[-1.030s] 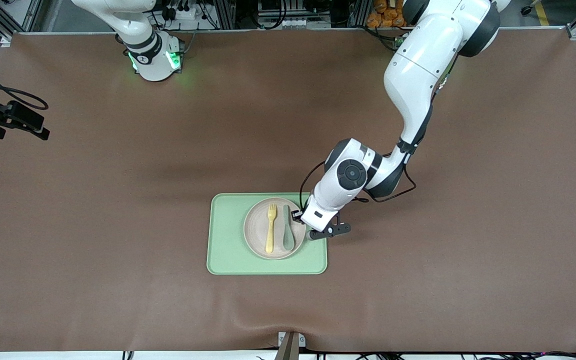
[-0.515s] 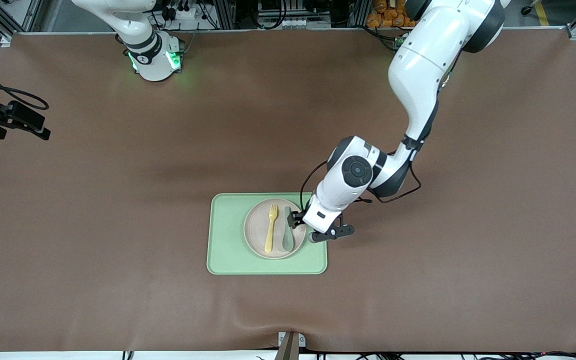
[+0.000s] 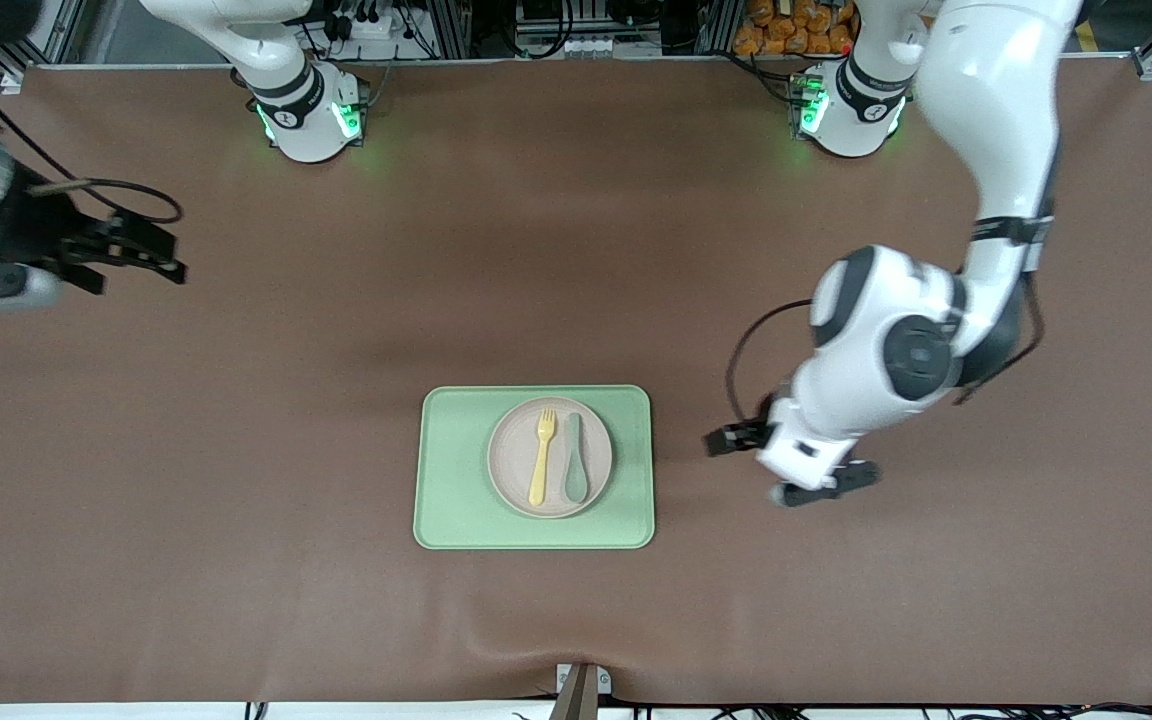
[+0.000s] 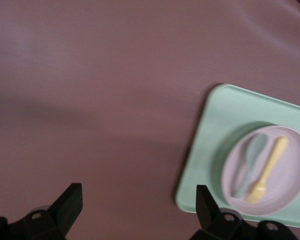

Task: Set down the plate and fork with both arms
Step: 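Release the plate and withdraw the left gripper while the right gripper approaches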

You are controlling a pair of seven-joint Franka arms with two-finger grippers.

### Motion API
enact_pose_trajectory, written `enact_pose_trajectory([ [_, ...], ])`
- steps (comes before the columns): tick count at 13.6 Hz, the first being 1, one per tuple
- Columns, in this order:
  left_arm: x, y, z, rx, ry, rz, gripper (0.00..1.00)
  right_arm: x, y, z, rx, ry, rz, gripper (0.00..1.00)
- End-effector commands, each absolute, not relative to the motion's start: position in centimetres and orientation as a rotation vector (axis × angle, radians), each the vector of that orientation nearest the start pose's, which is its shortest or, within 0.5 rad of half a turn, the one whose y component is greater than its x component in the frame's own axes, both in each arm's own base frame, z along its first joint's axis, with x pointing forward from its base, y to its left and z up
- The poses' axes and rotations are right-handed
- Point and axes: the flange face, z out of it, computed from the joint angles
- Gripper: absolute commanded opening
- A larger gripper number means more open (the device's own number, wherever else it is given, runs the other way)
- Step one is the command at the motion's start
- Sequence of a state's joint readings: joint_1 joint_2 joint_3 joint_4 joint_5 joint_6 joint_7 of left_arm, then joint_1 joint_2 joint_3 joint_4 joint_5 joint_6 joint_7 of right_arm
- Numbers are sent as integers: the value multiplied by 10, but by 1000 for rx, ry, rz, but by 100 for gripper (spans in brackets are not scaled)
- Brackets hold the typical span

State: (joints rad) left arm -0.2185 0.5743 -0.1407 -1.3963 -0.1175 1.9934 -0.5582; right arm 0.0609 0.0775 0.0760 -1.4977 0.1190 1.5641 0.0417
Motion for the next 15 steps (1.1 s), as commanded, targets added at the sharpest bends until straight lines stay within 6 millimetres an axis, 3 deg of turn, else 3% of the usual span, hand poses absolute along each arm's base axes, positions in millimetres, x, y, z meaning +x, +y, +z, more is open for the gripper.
enact_pose_trajectory([
  [1, 664, -151, 387, -3244, -459, 176, 100, 583, 133, 599, -2991, -195, 15, 100],
  [3, 657, -75, 392, -3237, -464, 214, 100, 592, 172, 579, -3001, -104, 55, 100],
  [5, 649, -34, 402, -3239, -435, 243, 100, 604, 217, 562, -3008, -16, 80, 100],
  [9, 638, -15, 456, -3122, -397, 137, 100, 623, 302, 517, -2984, 104, 35, 100],
  [11, 635, -11, 498, -3098, -384, 71, 100, 638, 329, 484, -2989, 115, 63, 100],
  [13, 627, -4, 554, -3055, -374, 35, 100, 647, 356, 453, -3019, 130, 42, 100],
  [15, 613, -2, 587, -3014, -353, 9, 100, 648, 376, 427, -3036, 136, 3, 100],
])
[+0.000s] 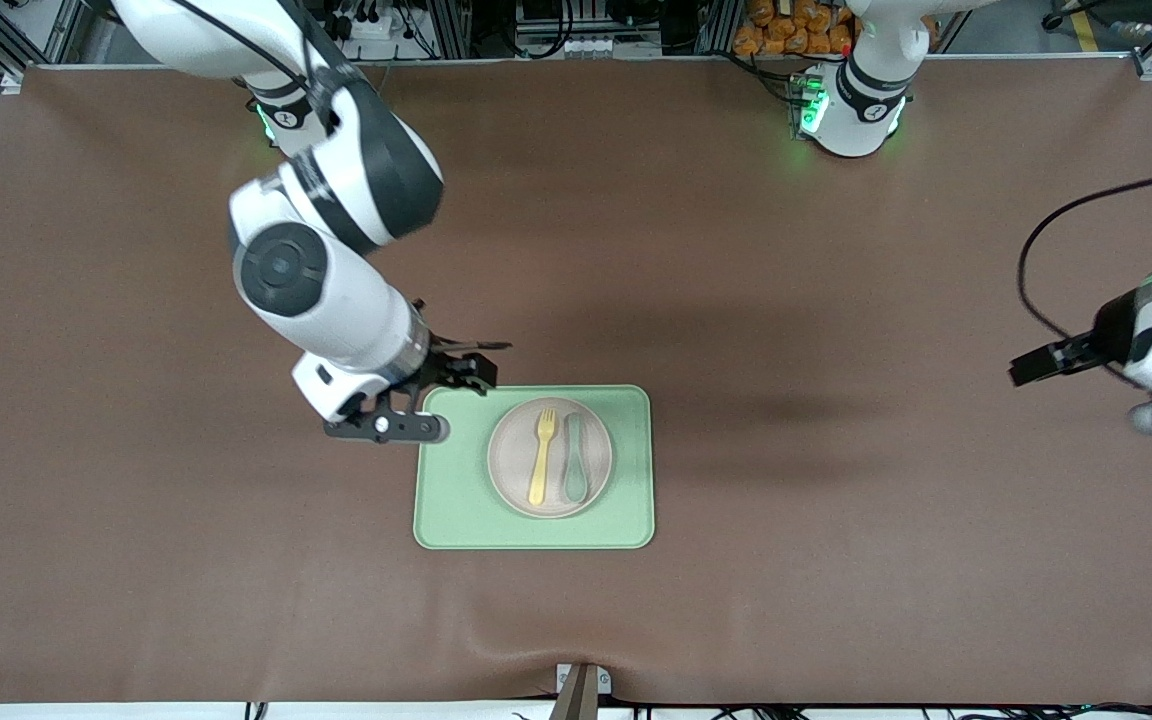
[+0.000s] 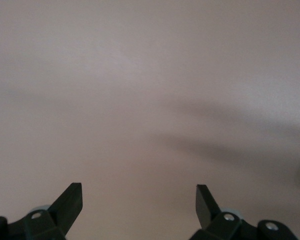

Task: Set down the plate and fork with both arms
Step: 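Lower the right gripper over the yellow fork on the plate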

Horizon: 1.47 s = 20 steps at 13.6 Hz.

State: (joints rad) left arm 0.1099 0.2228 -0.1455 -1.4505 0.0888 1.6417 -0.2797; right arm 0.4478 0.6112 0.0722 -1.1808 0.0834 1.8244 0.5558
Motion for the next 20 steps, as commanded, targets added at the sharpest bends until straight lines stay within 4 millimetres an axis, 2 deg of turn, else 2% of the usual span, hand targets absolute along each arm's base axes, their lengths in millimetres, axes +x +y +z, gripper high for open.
enact_pose_trajectory([
  [1, 604, -8, 606, -3012, -319, -29, 100, 646, 391, 407, -3035, 159, 2, 100],
  [4, 575, -19, 636, -3022, -159, 15, 100, 644, 413, 359, -3047, 166, -2, 99],
  [5, 559, -25, 653, -3023, -64, 18, 100, 643, 418, 345, -3053, 153, -7, 86],
  [7, 537, -38, 664, -3014, 51, 99, 100, 642, 424, 319, -3072, 137, 0, 82],
  [9, 536, -37, 661, -3020, 103, 132, 100, 639, 432, 303, -3069, 126, -8, 77],
  [13, 538, -36, 661, -3088, 97, 134, 100, 634, 450, 263, -3056, 178, -27, 72],
  [15, 537, -41, 662, -3123, 115, 136, 100, 630, 457, 245, -3060, 191, -44, 68],
  [20, 537, -38, 662, -3154, 119, 137, 100, 629, 455, 227, -3095, 176, -49, 61],
])
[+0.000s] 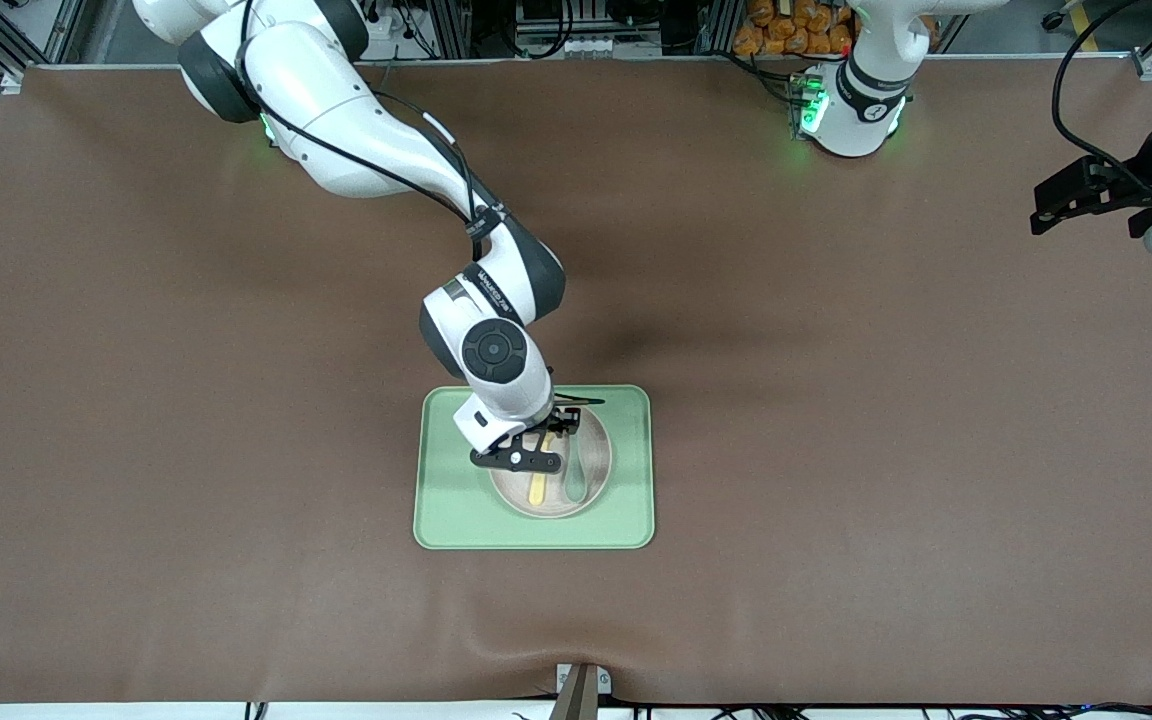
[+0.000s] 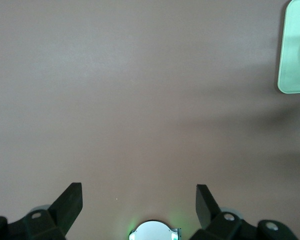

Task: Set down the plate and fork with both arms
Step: 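Lower the right gripper over the yellow fork on the plate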

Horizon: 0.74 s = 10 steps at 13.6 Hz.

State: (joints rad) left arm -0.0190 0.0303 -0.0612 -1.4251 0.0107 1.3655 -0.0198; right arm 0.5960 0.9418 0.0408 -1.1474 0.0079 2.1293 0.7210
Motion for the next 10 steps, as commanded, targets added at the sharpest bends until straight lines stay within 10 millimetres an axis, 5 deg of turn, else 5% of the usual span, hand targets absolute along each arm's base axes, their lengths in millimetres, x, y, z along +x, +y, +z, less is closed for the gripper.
enact_pose_trajectory([
  [1, 537, -37, 662, -3169, 131, 142, 100, 629, 455, 222, -3096, 179, -45, 57],
  [10, 540, -32, 654, -3173, 129, 164, 100, 626, 459, 200, -3090, 184, -65, 53],
])
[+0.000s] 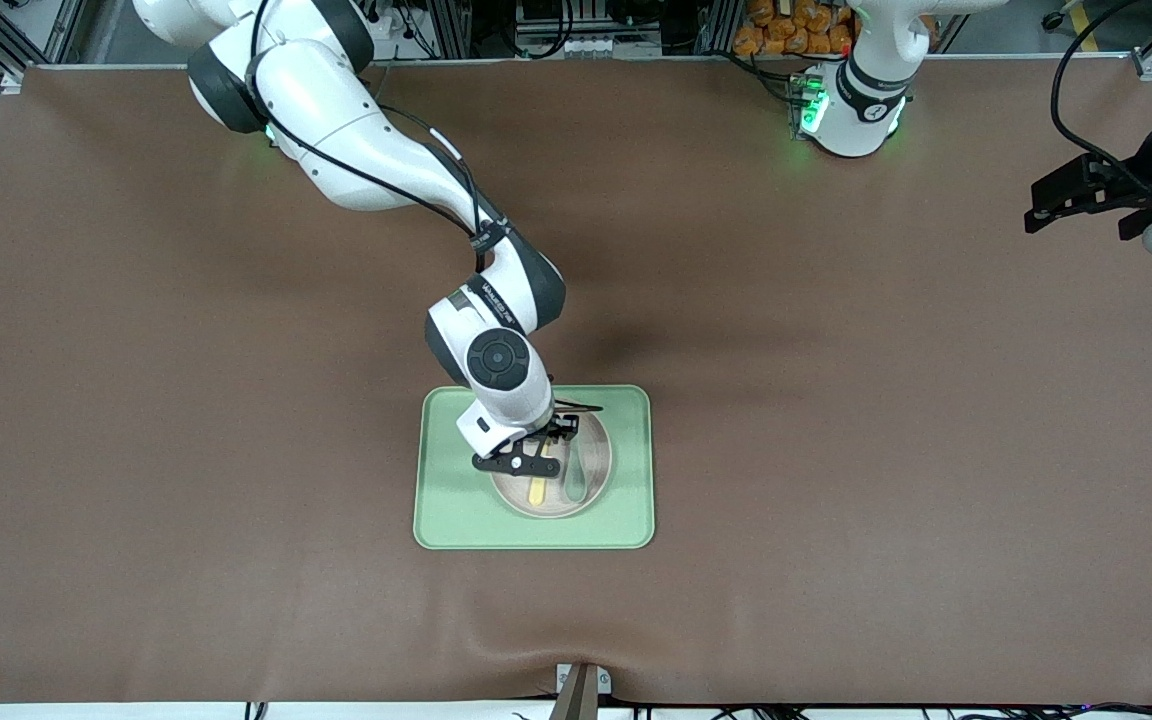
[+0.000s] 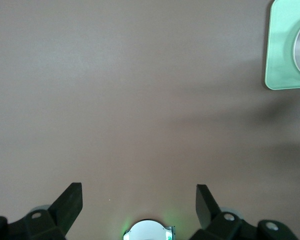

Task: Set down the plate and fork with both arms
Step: 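Grasp the yellow fork with the right gripper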

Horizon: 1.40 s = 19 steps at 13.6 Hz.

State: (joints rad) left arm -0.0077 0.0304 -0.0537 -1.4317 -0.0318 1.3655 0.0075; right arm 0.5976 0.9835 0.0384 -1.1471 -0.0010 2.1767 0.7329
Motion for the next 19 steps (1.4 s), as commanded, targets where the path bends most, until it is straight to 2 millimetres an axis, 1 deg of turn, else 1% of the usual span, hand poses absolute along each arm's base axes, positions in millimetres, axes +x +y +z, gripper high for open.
enact_pose_trajectory([
  [1, 540, -32, 654, -3173, 129, 164, 100, 626, 459, 200, -3089, 183, -67, 51],
  [3, 541, -31, 653, -3171, 131, 166, 100, 623, 463, 194, -3092, 179, -61, 51],
  [6, 541, -28, 654, -3172, 119, 161, 100, 622, 463, 193, -3106, 174, -79, 50],
  [8, 542, -21, 655, -3172, 99, 156, 100, 623, 463, 192, -3119, 161, -90, 37],
  [11, 543, -21, 653, -3171, 98, 161, 100, 623, 462, 192, -3119, 161, -90, 12],
  [12, 543, -20, 652, -3160, 95, 163, 100, 624, 462, 194, -3116, 163, -96, 5],
  [13, 544, -18, 652, -3159, 93, 163, 100, 625, 461, 195, -3114, 164, -96, 1],
  [15, 544, -17, 652, -3156, 89, 162, 100, 627, 460, 200, -3109, 175, -101, 0],
  [16, 544, -13, 651, -3150, 80, 164, 100, 629, 459, 204, -3104, 181, -100, 0],
  [17, 545, -6, 650, -3152, 59, 167, 100, 630, 458, 209, -3100, 187, -98, 0],
  [19, 545, -5, 651, -3150, 56, 162, 100, 636, 452, 220, -3089, 208, -99, 0],
])
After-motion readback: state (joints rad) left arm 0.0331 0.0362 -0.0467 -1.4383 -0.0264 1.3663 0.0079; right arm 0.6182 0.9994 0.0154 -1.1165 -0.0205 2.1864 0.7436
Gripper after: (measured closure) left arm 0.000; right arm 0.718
